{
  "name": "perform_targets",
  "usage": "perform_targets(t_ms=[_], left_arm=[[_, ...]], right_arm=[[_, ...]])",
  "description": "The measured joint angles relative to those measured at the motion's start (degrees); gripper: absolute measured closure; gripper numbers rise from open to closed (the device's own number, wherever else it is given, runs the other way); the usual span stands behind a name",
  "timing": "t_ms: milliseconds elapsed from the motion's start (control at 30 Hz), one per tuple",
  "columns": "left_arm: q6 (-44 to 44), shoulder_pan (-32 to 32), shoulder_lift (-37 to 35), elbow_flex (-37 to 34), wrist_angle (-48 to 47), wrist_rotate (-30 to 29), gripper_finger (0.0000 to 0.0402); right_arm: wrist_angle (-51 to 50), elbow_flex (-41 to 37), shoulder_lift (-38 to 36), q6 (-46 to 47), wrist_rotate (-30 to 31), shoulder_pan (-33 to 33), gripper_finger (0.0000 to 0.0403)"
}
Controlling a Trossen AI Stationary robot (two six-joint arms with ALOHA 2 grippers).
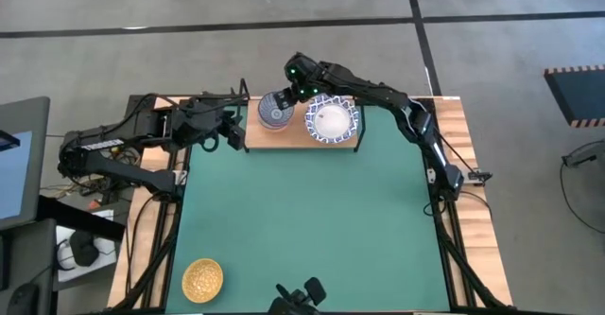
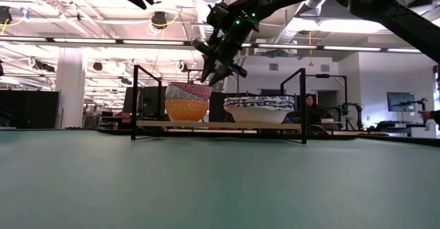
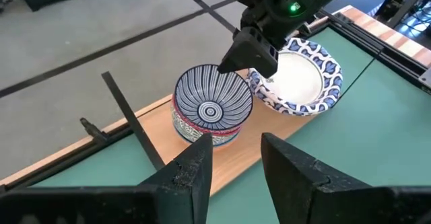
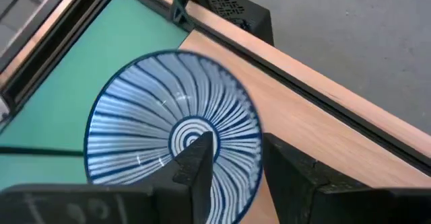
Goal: Place and stack bowls onto a shelf
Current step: Stack the blue patterned bowl on top of the red bowl on the shelf
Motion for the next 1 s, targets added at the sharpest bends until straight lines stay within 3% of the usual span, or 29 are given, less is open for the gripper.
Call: perform_targets(t_ms=[400, 733, 1000], left_arm=[[-3.2, -0.6, 0.0, 0.0, -3.3, 0.2, 0.0290], [-4.9, -1.8, 0.0, 0.0, -6.2, 0.8, 0.0290], [-8.1, -1.9, 0.0, 0.0, -11.2, 1.7, 0.0290]], right_arm=[[0.1, 0.0, 2.7, -4.7, 0.2, 2.4, 0.0293], [-1.2, 0.1, 0.5, -6.3, 0.0, 3.2, 0.0296], [-2.4, 0.1, -0.3, -7.9, 5.5, 1.7, 0.0296]])
